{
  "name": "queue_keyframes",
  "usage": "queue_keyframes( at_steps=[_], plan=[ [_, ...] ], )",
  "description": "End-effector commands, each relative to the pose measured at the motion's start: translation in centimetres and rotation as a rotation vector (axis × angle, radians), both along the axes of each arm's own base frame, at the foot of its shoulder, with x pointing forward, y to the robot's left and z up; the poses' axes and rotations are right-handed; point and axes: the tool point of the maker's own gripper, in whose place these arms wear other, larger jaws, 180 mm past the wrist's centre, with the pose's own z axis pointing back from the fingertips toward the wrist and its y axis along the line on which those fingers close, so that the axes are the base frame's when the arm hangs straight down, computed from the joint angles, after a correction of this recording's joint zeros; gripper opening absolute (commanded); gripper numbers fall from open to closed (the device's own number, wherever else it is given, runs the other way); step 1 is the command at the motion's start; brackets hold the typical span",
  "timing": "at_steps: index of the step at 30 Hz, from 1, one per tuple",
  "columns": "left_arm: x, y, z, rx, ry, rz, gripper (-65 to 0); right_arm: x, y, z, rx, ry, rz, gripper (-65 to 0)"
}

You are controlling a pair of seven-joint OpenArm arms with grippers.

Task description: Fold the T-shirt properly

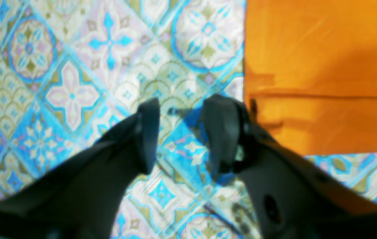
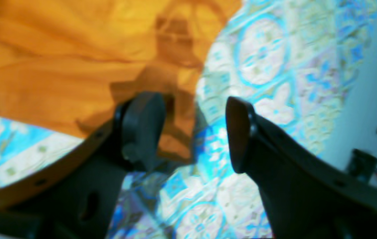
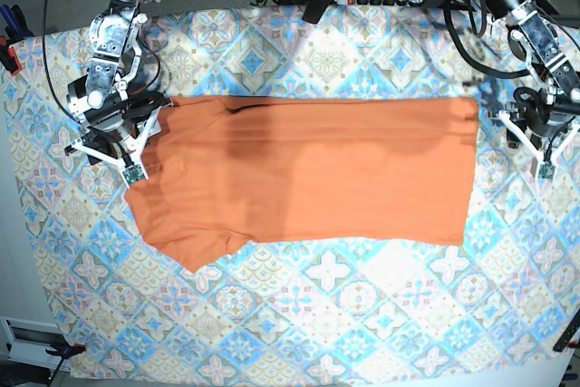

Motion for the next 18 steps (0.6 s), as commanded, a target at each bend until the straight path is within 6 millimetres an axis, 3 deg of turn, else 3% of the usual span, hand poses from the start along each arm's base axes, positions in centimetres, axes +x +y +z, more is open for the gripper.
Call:
queue_keyframes(
  at_steps=[1,9,14,18],
  plan=[
    [0.7,0.5,1.2,0.02,-0.039,-0.002,-35.6,0.9,0.2,1.0,0.005,-0.043,0.012,-32.8],
    [-1.3,0.8,-0.1,0.028,0.023,0.0,-23.7,0.6,0.0,0.8,-0.001,-0.032,0.006,-32.4],
    [-2.2,0.6,-2.0,-0.013,0.07,0.007,-23.1,-0.4,-0.1,0.1,-0.001,-0.006,0.001,-32.1],
    [-1.9,-0.8,-3.4,-0.037,0.11,-0.045,-23.0,-0.8,-0.4,-0.1,-0.004,0.004,-0.005,-26.7]
  ],
)
